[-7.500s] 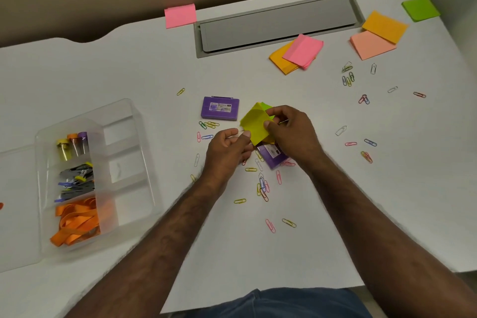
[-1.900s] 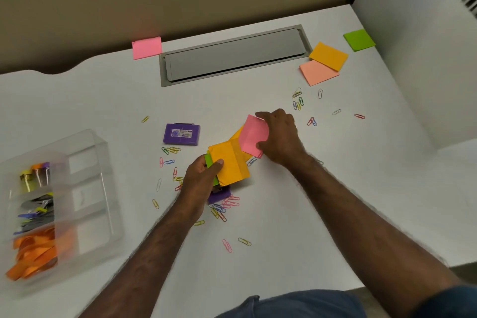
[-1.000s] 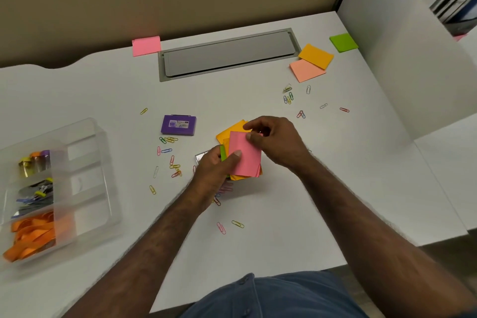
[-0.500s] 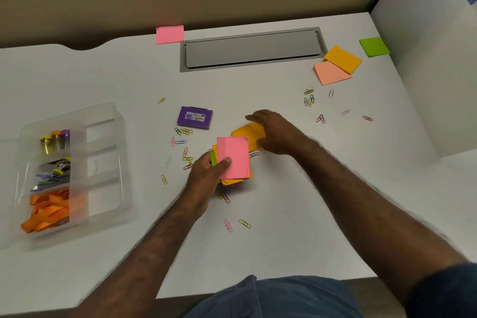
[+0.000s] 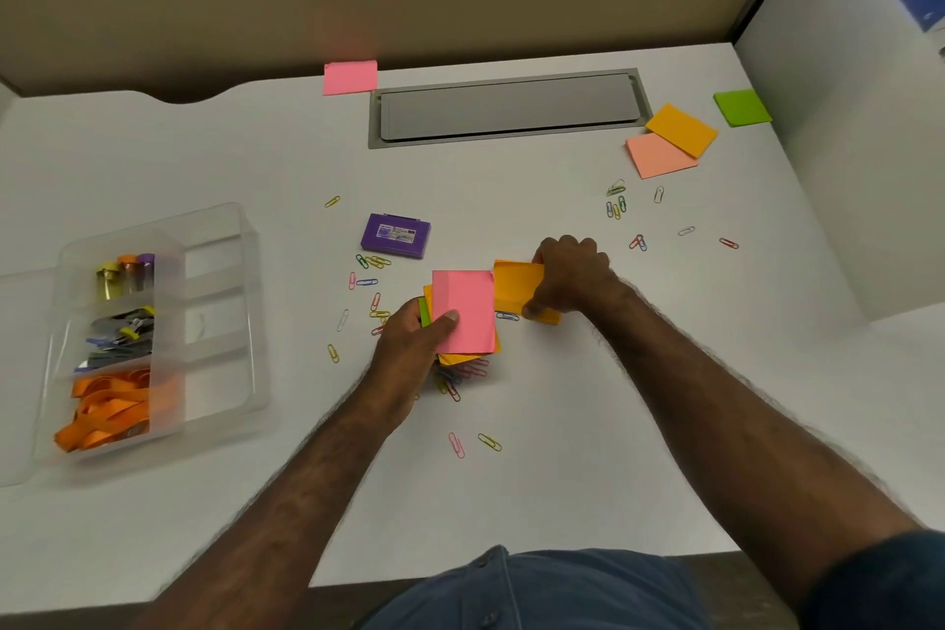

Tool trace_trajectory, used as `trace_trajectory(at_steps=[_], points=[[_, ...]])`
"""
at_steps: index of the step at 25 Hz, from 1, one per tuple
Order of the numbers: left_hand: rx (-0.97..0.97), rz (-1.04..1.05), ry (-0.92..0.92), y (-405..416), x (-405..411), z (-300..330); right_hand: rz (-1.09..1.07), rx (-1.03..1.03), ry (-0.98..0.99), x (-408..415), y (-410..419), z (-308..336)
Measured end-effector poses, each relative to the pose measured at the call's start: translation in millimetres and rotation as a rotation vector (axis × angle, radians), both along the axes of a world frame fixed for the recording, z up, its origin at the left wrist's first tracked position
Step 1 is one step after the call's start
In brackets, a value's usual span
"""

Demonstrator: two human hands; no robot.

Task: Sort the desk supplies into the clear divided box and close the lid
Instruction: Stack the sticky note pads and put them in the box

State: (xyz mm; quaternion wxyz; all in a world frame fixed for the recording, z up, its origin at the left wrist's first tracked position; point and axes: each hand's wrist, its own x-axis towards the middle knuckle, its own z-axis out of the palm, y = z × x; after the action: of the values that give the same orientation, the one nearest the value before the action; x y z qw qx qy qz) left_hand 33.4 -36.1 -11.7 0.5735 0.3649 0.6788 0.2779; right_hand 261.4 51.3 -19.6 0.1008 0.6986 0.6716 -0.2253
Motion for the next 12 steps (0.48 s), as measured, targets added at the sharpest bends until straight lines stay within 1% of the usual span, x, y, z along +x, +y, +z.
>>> trace_trajectory(at_steps=[2,4,7,9,12], points=[[0.007,-0.006,-0.006,-2.1,-0.1,3.4,-0.036,0.007,-0.038,-1.1,-5.4,1.7],[0.018,-0.01,-0.02,-6.0,-1.6,7.0,-0.074,0.006,-0.025,-3.2,-10.0,3.2],[0.026,-0.016,-0.047,-14.7,-7.6,12.6,-0.145,-0.04,0.104,-5.6,-16.7,6.7],[0.029,-0.016,-0.067,-20.8,-12.8,16.5,-0.16,-0.035,0.208,-6.9,-24.6,9.5],[0.044,-0.025,-0.094,-29.4,-21.9,21.3,-0.148,0.041,0.24,-9.2,-41.0,11.7]])
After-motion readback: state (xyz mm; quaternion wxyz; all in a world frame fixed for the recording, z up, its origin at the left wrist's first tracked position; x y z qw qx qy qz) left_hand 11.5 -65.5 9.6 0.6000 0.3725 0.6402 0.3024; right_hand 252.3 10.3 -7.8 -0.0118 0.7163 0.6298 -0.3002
